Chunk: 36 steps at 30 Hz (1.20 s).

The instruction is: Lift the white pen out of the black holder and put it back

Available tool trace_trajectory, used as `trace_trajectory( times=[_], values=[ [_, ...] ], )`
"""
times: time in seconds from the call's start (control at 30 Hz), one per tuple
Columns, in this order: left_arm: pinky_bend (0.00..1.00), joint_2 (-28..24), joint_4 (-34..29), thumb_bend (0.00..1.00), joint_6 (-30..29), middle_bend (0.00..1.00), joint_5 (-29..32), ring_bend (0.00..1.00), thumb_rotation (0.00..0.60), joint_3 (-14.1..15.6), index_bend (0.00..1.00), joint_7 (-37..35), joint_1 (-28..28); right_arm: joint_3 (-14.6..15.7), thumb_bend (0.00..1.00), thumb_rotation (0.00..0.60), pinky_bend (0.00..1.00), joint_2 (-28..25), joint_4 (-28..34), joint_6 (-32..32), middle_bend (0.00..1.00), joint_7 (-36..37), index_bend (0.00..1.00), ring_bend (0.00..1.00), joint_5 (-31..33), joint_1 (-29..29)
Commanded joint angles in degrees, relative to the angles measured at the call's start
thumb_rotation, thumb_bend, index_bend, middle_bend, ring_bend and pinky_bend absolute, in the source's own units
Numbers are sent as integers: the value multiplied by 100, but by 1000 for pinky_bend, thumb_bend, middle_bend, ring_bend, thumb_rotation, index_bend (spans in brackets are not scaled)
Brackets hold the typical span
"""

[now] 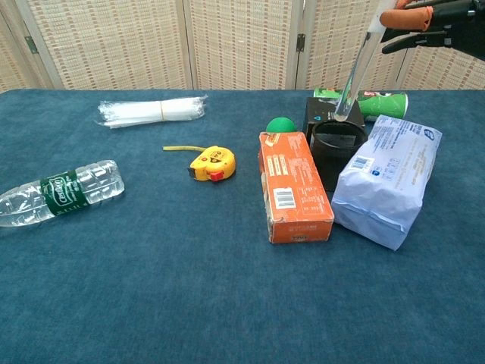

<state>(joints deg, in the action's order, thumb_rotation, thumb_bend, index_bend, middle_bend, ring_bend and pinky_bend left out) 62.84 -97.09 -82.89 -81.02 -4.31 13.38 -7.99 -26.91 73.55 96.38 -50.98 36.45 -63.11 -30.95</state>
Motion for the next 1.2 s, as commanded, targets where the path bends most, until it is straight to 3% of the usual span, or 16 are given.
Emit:
trace_trajectory(
  times=[0.03,0.13,0.2,0.47,0.7,0.8,1.07,1.2],
  values=[
    [112,5,7,297,9,75,5,36,600,4,141,-11,-1,238,459,600,256,125,-453,-633,526,-1252,656,334,-427,-104],
    [112,10,10,297,18,75,10,36,600,7,141,-8,-5,335,459,600,256,384,-657,-1104,526,-1927,662,334,-533,-144],
    [113,7,6,297,28,75,15,36,600,13,141,-4,-5,322,460,600,256,432,-607,-1126,527,-1920,665,334,-455,-153],
    [113,-4,3,298,17,75,39,37,600,29,141,-32,21,-72,460,600,267,304,-106,-494,537,-210,666,341,177,-70],
    [112,0,1,298,35,75,39,37,600,35,141,-28,14,-253,459,600,278,224,-88,-43,553,969,666,355,282,47],
    [113,-3,-7,298,43,75,44,37,600,36,141,-16,10,-110,459,600,278,206,-314,-89,553,662,666,355,87,9],
    [113,-3,-34,298,82,75,62,43,600,33,141,19,-15,321,460,600,278,751,-1138,-1324,552,-1572,666,356,-513,-203],
    [114,-13,-45,298,94,75,72,47,600,37,141,20,-16,278,464,600,279,840,-1002,-1293,552,-1368,666,356,-374,-200]
  ],
)
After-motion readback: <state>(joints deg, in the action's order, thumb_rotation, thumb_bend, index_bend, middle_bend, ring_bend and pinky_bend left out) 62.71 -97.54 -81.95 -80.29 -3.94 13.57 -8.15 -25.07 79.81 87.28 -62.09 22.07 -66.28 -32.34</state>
